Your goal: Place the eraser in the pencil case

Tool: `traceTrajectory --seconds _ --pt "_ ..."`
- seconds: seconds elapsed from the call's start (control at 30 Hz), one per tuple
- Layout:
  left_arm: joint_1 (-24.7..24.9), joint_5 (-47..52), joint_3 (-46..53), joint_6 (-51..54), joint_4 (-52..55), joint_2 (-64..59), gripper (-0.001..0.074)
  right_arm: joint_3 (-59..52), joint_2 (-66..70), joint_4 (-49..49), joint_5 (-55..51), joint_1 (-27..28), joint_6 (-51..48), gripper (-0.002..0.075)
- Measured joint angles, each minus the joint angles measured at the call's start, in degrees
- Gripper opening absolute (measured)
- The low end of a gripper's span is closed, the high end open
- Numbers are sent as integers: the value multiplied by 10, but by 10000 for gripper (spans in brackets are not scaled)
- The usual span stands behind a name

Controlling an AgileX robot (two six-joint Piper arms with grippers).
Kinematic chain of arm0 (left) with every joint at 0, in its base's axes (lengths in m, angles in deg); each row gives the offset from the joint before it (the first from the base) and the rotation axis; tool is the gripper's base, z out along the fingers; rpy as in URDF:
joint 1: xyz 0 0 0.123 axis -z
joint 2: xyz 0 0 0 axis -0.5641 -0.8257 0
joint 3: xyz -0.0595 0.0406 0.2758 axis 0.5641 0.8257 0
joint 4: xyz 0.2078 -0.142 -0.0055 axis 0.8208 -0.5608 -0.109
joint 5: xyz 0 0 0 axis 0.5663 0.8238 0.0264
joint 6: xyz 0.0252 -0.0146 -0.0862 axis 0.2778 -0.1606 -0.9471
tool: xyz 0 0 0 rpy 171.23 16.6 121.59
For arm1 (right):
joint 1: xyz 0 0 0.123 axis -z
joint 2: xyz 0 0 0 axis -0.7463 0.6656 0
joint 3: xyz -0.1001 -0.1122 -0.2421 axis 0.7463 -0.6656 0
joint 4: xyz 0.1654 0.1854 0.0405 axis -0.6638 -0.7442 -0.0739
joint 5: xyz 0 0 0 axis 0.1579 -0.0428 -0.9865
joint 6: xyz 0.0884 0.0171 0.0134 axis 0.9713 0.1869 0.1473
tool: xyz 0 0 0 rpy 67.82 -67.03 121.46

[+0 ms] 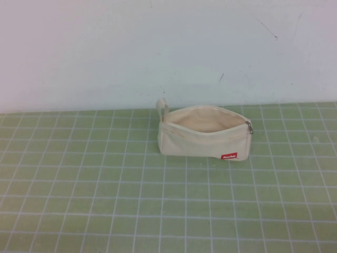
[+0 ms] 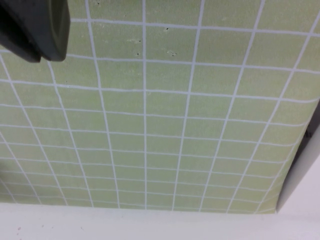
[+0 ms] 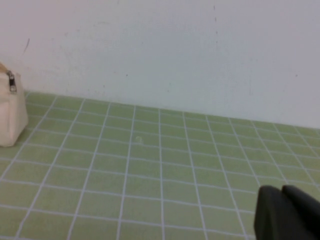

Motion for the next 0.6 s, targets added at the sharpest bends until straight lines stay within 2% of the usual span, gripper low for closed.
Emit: traceTrajectory --seconds 0.33,0.47,0.6 --pt "0 0 0 0 0 0 -1 -1 0 18 -77 0 8 0" --pt "0 0 0 0 0 0 -1 -1 0 115 -113 0 103 0" --pt "0 0 0 0 0 0 -1 -1 0 167 -125 -18 185 0"
